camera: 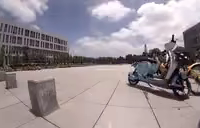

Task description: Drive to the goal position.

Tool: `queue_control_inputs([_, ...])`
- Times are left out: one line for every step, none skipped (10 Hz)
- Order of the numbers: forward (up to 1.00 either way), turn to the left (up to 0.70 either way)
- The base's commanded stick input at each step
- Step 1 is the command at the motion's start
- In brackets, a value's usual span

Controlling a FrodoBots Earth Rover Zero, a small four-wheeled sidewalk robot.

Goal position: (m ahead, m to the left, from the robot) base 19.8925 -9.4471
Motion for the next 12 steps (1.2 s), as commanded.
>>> queue_control_inputs([0.59, 0.00])
queue_control_inputs([1.00, 0.00])
queue_control_inputs([1.00, 0.04])
queue_control_inputs([1.00, 0.09])
queue_control_inputs([1.00, 0.00])
queue_control_inputs([1.00, 0.00])
queue_control_inputs([1.00, 0.00])
queue_control_inputs([1.00, 0.00])
queue_control_inputs([1.00, 0.00])
queue_control_inputs([1.00, 0.00])
queue_control_inputs([1.00, 0.00])
queue_control_inputs([1.00, 0.00])
